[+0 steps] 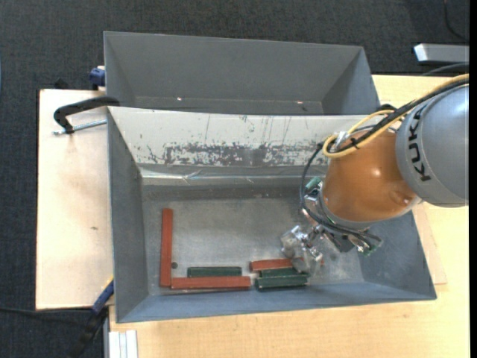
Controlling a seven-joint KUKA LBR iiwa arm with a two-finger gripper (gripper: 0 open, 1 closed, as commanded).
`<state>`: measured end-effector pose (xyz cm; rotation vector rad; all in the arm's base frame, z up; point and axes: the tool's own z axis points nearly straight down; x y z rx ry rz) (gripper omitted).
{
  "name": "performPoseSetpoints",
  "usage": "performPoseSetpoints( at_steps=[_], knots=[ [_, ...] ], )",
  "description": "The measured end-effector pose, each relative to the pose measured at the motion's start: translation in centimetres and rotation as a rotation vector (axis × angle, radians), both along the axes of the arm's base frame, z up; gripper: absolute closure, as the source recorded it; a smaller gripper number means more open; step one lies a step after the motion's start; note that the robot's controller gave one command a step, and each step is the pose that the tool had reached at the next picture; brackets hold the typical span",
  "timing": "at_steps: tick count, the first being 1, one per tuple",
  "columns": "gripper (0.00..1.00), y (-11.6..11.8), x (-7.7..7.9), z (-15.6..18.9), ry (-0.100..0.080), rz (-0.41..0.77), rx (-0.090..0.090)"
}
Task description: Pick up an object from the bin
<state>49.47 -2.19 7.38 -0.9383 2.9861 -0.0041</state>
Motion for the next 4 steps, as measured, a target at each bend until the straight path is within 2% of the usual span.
performPoseSetpoints(
  at_steps=[1,2,3,4],
  knots=[
    [0.0,0.03,0.08,-0.08,-0.005,0.002,0.001],
    [1.0,0.0,0.17,0.04,-0.008,0.0,0.001],
    [0.0,0.04,-0.25,-0.28,0.006,0.002,0.001],
    [0.0,0.05,-0.24,-0.28,0.005,0.002,0.001]
  ],
)
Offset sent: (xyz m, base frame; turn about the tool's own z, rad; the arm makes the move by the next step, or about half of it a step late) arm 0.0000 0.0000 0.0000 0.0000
